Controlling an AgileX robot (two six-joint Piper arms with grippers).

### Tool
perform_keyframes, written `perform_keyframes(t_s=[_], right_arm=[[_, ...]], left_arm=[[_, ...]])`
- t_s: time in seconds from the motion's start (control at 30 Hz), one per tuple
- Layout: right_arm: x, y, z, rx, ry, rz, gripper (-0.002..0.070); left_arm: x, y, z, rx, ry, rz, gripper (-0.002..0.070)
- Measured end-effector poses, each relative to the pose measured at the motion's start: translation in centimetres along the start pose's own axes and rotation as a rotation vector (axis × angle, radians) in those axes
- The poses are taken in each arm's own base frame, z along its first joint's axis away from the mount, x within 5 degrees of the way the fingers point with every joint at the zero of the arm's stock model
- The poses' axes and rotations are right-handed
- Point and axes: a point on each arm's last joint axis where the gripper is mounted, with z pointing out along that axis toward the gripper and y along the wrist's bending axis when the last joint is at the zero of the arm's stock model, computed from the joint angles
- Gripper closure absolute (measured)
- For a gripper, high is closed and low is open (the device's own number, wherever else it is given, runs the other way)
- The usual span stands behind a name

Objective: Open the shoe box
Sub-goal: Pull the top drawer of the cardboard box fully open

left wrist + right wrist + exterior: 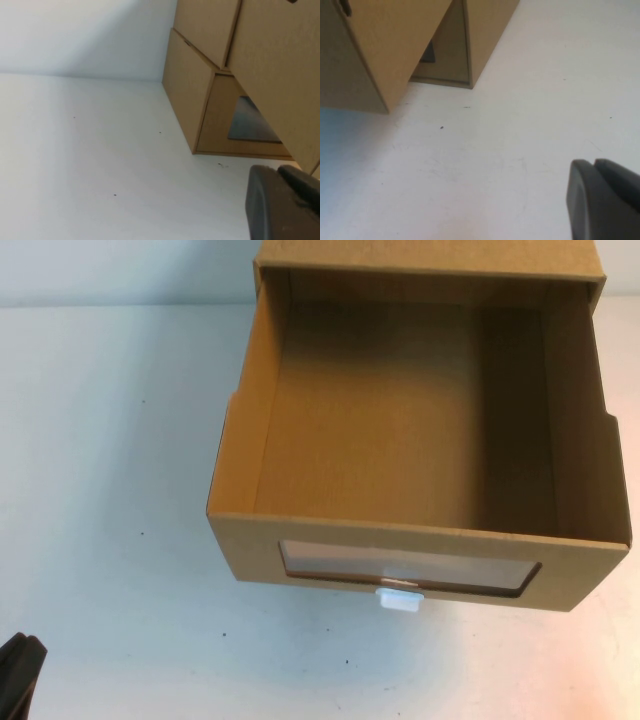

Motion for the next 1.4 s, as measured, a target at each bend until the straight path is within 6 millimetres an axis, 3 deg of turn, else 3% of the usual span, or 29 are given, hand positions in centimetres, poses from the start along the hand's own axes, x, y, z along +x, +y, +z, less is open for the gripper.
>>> perform_keyframes(t_s=[0.33,0.57,0.67,1.03,1.4], right_arm=[[0.0,0.0,0.0,-0.002,0.002,0.003,0.0690],[0.0,0.0,0.0,-0.002,0.002,0.003,0.0690],[0.0,0.0,0.0,-0.002,0.000,0.003,0.0689],[0.0,0.0,0.0,-0.003,0.001,0.003,0.0690],[0.0,0.0,0.0,-0.004,0.001,0.005,0.0690]], left_arm=[[0.0,0.0,0.0,0.000,0.000,0.002,0.0679],[-0.9,0.8,-0.1,-0.110,-0.087,0.264,0.0679],[-1.0,1.1,-0.3,-0.179,-0.101,0.278,0.0679],[2.1,2.3,-1.0,-0.325,0.236,0.190,0.0679],[2.4,2.4,-1.1,-0.330,0.265,0.191,0.0679]])
